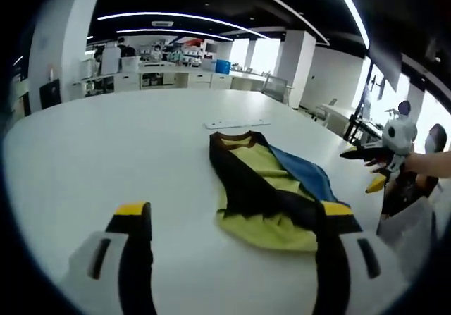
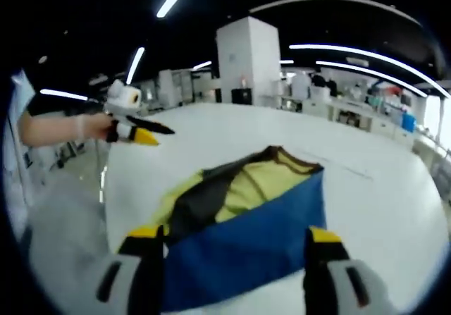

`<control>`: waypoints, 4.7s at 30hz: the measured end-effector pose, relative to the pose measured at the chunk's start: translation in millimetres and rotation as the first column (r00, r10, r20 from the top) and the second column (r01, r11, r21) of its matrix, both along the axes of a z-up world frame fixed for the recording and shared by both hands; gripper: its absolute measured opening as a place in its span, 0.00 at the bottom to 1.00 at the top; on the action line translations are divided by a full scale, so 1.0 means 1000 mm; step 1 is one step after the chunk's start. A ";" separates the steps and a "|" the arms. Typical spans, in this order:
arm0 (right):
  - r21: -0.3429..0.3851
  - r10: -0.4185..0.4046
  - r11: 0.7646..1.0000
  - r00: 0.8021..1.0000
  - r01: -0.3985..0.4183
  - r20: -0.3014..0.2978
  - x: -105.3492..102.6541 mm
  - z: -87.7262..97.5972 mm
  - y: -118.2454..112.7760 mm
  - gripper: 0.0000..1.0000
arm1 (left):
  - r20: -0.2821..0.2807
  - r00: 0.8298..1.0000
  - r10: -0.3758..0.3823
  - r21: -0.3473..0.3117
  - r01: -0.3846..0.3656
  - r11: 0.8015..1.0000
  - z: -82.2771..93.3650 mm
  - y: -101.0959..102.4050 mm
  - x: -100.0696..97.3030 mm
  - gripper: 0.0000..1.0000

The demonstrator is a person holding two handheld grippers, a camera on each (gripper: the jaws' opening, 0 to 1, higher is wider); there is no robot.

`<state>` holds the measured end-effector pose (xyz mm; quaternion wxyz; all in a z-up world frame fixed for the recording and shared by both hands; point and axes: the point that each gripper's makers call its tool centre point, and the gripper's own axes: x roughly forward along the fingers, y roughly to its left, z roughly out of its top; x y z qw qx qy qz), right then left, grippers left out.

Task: Fold the garment on the visible template until the final outline fits inside the template.

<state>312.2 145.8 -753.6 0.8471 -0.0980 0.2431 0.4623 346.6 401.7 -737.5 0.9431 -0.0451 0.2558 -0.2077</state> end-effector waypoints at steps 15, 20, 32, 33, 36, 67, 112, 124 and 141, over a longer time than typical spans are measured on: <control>-0.160 0.275 0.946 0.960 -0.280 -0.055 -0.077 -0.038 0.031 0.51 | -0.006 0.999 -0.036 0.027 0.036 0.999 -0.007 -0.003 -0.018 0.94; -0.189 0.326 0.922 0.941 -0.337 -0.086 -0.095 -0.055 0.044 0.43 | -0.010 0.997 -0.076 0.033 0.077 0.997 -0.009 -0.010 -0.028 0.94; -0.309 0.423 0.845 0.899 -0.436 -0.112 -0.115 -0.088 0.055 0.11 | -0.011 0.990 -0.142 0.030 0.142 0.989 -0.010 -0.020 -0.041 0.87; -0.308 0.422 0.845 0.899 -0.436 -0.116 -0.115 -0.090 0.056 0.11 | -0.011 0.990 -0.140 0.028 0.141 0.990 -0.010 -0.018 -0.040 0.87; -0.346 0.455 0.817 0.884 -0.461 -0.102 -0.116 -0.092 0.056 0.11 | -0.012 0.990 -0.140 0.027 0.140 0.990 -0.009 -0.017 -0.042 0.87; 0.039 0.060 0.998 0.985 -0.054 -0.163 -0.030 0.006 0.021 0.00 | -0.006 0.983 -0.183 0.046 0.183 0.982 -0.010 -0.037 -0.044 0.77; -0.073 -0.581 0.813 0.800 0.577 -0.151 0.152 0.001 -0.268 0.00 | -0.016 0.988 -0.152 -0.007 0.152 0.988 -0.008 -0.048 -0.011 0.66; -0.136 -0.652 0.757 0.751 0.639 -0.106 0.184 -0.009 -0.315 0.00 | -0.042 0.990 -0.137 -0.021 0.136 0.990 -0.016 -0.048 -0.002 0.67; -0.216 -0.740 0.668 0.666 0.712 -0.092 0.205 -0.031 -0.364 0.00 | -0.067 0.992 -0.110 -0.014 0.109 0.994 -0.022 -0.043 -0.002 0.66</control>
